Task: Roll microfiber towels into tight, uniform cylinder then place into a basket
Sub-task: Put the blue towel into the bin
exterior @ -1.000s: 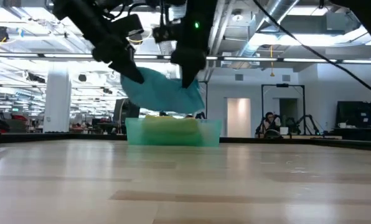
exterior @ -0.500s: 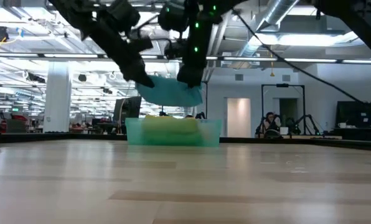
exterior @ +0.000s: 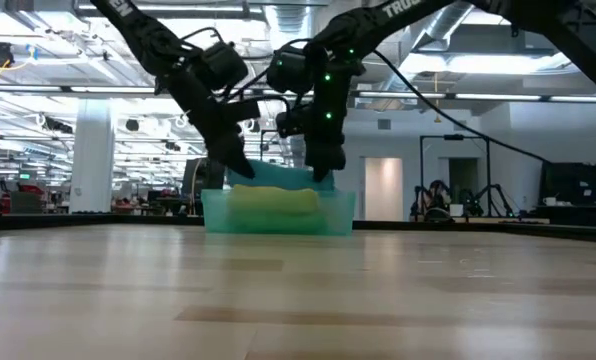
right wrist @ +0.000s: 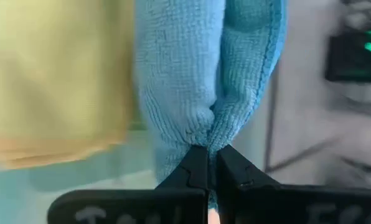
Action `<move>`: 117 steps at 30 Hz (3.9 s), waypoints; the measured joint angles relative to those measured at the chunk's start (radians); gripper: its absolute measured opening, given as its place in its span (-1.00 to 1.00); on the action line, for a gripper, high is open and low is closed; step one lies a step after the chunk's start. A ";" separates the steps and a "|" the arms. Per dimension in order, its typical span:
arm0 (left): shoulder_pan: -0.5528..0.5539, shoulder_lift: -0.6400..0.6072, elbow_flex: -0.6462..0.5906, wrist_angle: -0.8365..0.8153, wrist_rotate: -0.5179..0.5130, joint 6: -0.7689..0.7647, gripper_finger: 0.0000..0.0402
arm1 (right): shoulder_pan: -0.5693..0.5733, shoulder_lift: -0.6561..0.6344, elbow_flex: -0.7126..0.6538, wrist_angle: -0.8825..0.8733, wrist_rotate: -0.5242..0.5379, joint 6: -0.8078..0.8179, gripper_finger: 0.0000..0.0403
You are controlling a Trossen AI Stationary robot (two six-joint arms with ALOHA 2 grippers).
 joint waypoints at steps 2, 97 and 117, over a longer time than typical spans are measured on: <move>0.000 0.015 0.016 -0.039 0.002 -0.016 -0.90 | 0.001 0.000 0.000 -0.001 -0.023 -0.006 -0.91; 0.163 0.317 0.372 -0.429 0.132 -0.238 -0.08 | -0.197 0.032 -0.014 0.200 -0.607 0.187 -0.35; 0.162 0.199 0.372 -0.525 0.105 -0.220 -0.08 | -0.212 0.068 -0.013 0.175 -0.513 0.258 -0.84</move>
